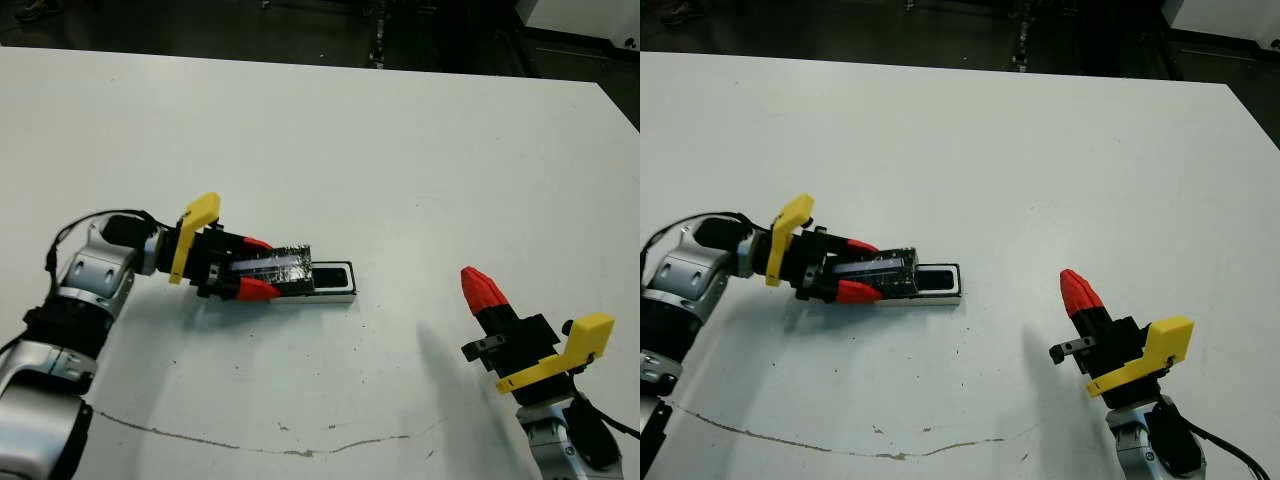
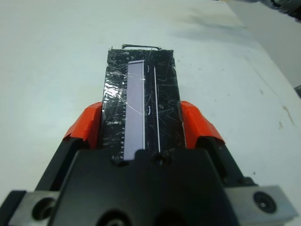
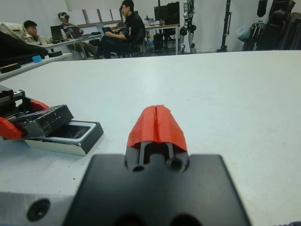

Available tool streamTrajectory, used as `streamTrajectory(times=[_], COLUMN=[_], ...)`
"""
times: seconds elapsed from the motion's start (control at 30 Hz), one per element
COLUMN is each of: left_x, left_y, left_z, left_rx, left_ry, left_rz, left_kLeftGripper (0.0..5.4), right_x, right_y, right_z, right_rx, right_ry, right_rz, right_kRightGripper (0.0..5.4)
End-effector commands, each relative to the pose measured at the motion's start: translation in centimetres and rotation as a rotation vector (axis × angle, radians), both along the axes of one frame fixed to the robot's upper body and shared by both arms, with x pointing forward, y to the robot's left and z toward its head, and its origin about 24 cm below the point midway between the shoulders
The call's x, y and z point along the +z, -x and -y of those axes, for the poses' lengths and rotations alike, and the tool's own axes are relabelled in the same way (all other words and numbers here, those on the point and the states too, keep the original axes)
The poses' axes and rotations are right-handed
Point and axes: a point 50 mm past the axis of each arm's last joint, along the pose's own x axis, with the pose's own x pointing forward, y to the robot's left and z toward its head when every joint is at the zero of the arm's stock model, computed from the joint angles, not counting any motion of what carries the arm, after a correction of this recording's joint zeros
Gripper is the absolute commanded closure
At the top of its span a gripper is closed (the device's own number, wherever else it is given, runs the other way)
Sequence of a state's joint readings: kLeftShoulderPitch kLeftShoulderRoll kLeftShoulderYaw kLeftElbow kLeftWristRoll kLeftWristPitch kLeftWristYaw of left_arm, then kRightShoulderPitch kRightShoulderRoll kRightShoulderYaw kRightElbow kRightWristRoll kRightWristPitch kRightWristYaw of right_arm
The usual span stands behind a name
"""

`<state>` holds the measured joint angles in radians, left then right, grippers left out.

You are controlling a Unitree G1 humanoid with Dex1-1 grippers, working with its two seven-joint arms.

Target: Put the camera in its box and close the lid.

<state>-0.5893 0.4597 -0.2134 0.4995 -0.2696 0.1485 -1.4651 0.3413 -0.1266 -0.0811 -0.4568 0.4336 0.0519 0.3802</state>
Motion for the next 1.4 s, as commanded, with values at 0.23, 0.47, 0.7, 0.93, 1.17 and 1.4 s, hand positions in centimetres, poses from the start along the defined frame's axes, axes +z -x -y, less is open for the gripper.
streamTrajectory(times=[0.23, 0.47, 0.7, 0.93, 1.17, 1.4], left_x=[-2.4, -3.4, -3.9, -4.4, -4.3, -4.4], left_y=[1.6, 2.0, 2.1, 2.2, 2.6, 2.3], left_z=[0.1, 0.3, 1.4, 3.1, 4.0, 4.8], left_rx=[-0.069, -0.047, -0.040, -0.001, -0.018, -0.055], left_ry=[-0.007, -0.016, -0.042, -0.018, -0.026, -0.016], left_rz=[-0.060, -0.070, -0.020, -0.015, 0.003, -0.012], left_kLeftGripper=[2.25, 2.25, 2.25, 2.25, 2.25, 2.25], right_x=[-0.1, -0.1, -0.1, -0.1, -0.1, -0.2], right_y=[0.2, 0.2, 0.2, 0.3, 0.3, 0.3], right_z=[0.3, 0.3, 0.5, 0.4, 0.2, 0.2], right_rx=[-0.015, -0.014, -0.013, -0.010, -0.009, -0.009], right_ry=[0.021, 0.014, 0.022, 0.005, -0.001, 0.006], right_rz=[-0.017, -0.018, -0.009, -0.017, -0.017, -0.015], right_kRightGripper=[5.40, 5.40, 5.40, 5.40, 5.40, 5.40])
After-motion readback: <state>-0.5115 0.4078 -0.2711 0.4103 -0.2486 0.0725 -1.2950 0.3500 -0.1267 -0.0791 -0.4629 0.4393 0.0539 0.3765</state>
